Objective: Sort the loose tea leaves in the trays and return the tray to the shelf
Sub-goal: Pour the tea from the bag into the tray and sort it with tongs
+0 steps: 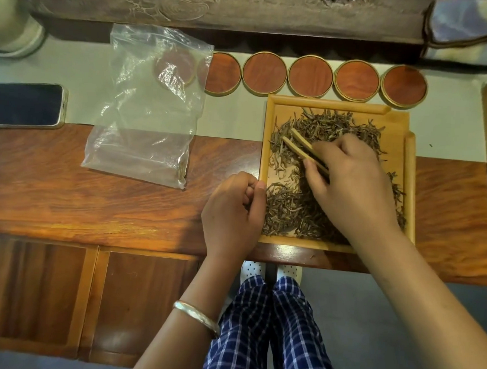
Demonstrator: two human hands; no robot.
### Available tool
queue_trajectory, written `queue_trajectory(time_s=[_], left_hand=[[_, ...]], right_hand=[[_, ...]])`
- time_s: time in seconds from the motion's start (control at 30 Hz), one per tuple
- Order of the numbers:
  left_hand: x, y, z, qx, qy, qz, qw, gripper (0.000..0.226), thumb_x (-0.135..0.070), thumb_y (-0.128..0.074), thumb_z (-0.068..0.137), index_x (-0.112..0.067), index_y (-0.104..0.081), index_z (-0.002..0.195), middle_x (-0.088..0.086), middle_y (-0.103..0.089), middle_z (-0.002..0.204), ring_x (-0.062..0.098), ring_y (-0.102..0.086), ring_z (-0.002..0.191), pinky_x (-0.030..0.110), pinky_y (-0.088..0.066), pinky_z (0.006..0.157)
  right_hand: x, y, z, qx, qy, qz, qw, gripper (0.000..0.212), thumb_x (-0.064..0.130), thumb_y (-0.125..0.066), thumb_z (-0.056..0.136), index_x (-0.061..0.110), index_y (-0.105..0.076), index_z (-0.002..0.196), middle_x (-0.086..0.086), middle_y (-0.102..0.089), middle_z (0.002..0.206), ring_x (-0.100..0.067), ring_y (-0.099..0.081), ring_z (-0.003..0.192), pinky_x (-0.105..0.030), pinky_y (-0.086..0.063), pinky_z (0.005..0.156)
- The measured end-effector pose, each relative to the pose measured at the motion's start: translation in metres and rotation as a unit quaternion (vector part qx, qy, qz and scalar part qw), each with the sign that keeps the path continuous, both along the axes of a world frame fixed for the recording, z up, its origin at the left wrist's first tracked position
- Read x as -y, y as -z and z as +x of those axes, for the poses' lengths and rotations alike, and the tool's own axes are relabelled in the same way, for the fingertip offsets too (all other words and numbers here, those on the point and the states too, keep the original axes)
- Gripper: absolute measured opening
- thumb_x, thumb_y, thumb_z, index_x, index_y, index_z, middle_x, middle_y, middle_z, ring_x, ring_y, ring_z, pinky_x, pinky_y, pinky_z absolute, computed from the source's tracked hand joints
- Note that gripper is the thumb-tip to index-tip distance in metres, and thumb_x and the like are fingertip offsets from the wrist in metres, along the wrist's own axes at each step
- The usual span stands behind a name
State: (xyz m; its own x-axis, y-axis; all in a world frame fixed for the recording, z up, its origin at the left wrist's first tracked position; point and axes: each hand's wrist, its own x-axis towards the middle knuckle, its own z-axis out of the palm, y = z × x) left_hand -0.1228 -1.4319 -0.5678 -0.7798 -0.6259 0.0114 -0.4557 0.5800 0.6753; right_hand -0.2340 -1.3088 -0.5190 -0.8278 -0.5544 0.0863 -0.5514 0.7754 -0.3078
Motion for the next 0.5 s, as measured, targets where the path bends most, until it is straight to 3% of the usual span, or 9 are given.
queue_trajectory(time_s=[0.1,0.23,0.5], left_hand=[[0.001,0.000,0.000,0.001,0.001,-0.003,1.000,0.019,-0.030,-0.053,0.092,-0.024,-0.055,0.074,-0.013,-0.046,0.060,0.006,-0.044,0.060,0.013,-0.027,0.051],[0.001,-0.001,0.000,0.001,0.005,-0.003,1.000,0.020,-0.031,-0.054,0.092,-0.024,-0.053,0.073,-0.015,-0.043,0.059,0.003,-0.041,0.057,0.013,-0.024,0.050],[0.001,-0.002,0.000,-0.004,0.004,-0.004,1.000,0.021,-0.029,-0.054,0.093,-0.024,-0.053,0.073,-0.013,-0.044,0.060,0.007,-0.042,0.062,0.013,-0.025,0.050]], right_hand=[[-0.008,-0.003,0.008,0.012,-0.020,-0.005,1.000,0.025,0.022,-0.058,0.093,0.004,-0.065,0.109,-0.012,-0.056,0.091,-0.030,-0.054,0.089,-0.033,-0.047,0.060],[-0.005,-0.006,0.005,0.010,0.009,-0.018,1.000,0.025,0.023,-0.058,0.093,0.005,-0.065,0.109,-0.011,-0.056,0.092,-0.029,-0.054,0.090,-0.030,-0.042,0.058],[-0.011,-0.008,0.015,0.031,-0.015,-0.004,0.999,0.024,0.021,-0.060,0.091,0.004,-0.066,0.108,-0.010,-0.055,0.089,-0.027,-0.053,0.085,-0.032,-0.046,0.056]])
